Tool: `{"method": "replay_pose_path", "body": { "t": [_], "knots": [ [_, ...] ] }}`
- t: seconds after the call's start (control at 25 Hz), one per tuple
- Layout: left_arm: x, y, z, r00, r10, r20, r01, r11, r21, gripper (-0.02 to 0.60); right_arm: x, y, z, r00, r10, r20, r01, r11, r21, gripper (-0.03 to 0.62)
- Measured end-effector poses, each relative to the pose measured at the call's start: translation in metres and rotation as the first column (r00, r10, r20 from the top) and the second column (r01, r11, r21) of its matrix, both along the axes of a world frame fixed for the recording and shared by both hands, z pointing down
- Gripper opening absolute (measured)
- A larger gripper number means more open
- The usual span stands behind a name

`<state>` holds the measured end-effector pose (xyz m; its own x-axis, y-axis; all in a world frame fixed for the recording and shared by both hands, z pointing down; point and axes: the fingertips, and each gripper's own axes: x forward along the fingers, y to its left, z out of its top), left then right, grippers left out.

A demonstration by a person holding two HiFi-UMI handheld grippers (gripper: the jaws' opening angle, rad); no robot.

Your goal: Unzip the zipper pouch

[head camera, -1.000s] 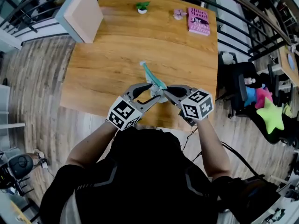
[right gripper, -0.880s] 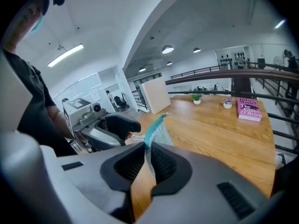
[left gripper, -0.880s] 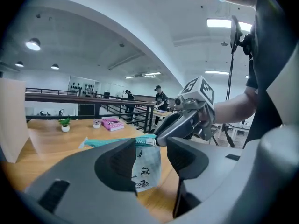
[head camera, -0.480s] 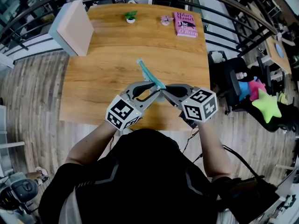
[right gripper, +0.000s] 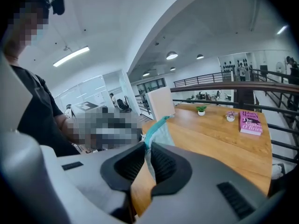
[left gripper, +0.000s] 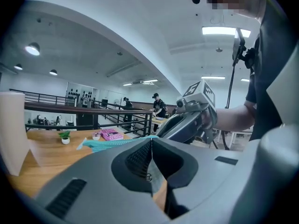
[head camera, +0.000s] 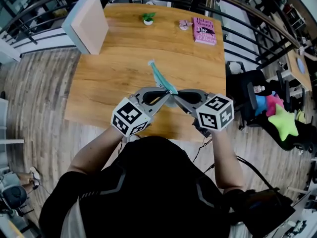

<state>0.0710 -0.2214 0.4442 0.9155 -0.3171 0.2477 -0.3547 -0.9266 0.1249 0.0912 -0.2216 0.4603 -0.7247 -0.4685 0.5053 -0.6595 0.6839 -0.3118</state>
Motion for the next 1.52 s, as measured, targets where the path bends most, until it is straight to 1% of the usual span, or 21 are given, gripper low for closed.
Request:
{"method": "replay_pose_path", "body": {
  "t": [0.12, 0.28, 0.44, 0.56, 0.64, 0.72, 0.8, 0.88, 1.0, 1.08, 1.4, 1.52],
  "knots": [
    [-0.001, 0.000, 0.001, 1.000, -0.002, 0.019, 0.002, 1.000, 0.004, 0.032, -0.001, 0.001, 0.000, 1.000, -0.020, -0.006, 0.020, 1.000, -0.004, 0.049],
    [-0.004, 0.000, 0.003, 1.000, -0.008, -0.003, 0.007, 0.996, -0.091, 0.032, -0.004, 0.004, 0.001, 0.996, -0.063, -0.059, 0.064, 0.998, 0.024, 0.048],
    [-0.006, 0.006, 0.003, 1.000, 0.003, 0.011, -0.001, 0.992, -0.123, 0.031, -0.006, 0.011, 0.002, 0.991, -0.108, -0.075, 0.109, 0.994, 0.013, 0.046],
    [-0.007, 0.011, 0.004, 1.000, 0.014, 0.006, -0.013, 0.988, -0.156, 0.031, -0.008, 0.016, 0.004, 0.988, -0.134, -0.083, 0.135, 0.991, 0.013, 0.044],
    [-0.010, 0.010, 0.006, 1.000, 0.000, 0.004, 0.000, 0.986, -0.168, 0.031, -0.006, 0.019, 0.008, 0.985, -0.149, -0.088, 0.151, 0.989, 0.008, 0.044],
    [-0.017, 0.005, 0.008, 1.000, -0.028, 0.014, 0.030, 0.986, -0.164, 0.029, -0.003, 0.022, 0.012, 0.984, -0.155, -0.083, 0.155, 0.988, -0.001, 0.043],
    [-0.021, 0.005, 0.007, 0.998, -0.020, 0.054, 0.027, 0.992, -0.125, 0.029, -0.002, 0.024, 0.011, 0.987, -0.151, -0.053, 0.151, 0.989, -0.008, 0.043],
    [-0.022, 0.004, 0.007, 0.996, -0.019, 0.086, 0.027, 0.995, -0.101, 0.029, -0.003, 0.023, 0.012, 0.986, -0.159, -0.052, 0.159, 0.987, -0.008, 0.043],
    [-0.030, -0.006, 0.012, 0.994, -0.075, 0.080, 0.085, 0.987, -0.137, 0.029, -0.003, 0.024, 0.019, 0.983, -0.165, -0.076, 0.165, 0.986, -0.009, 0.043],
    [-0.040, -0.012, 0.014, 0.991, -0.114, 0.077, 0.124, 0.980, -0.154, 0.029, -0.001, 0.026, 0.022, 0.984, -0.163, -0.076, 0.162, 0.987, -0.017, 0.043],
    [-0.068, -0.029, 0.022, 0.976, -0.198, 0.090, 0.211, 0.963, -0.168, 0.030, 0.009, 0.024, 0.035, 0.986, -0.150, -0.069, 0.147, 0.988, -0.040, 0.044],
    [-0.082, -0.034, 0.027, 0.965, -0.240, 0.104, 0.255, 0.953, -0.166, 0.029, 0.013, 0.022, 0.040, 0.988, -0.135, -0.080, 0.131, 0.990, -0.048, 0.044]
  ]
}}
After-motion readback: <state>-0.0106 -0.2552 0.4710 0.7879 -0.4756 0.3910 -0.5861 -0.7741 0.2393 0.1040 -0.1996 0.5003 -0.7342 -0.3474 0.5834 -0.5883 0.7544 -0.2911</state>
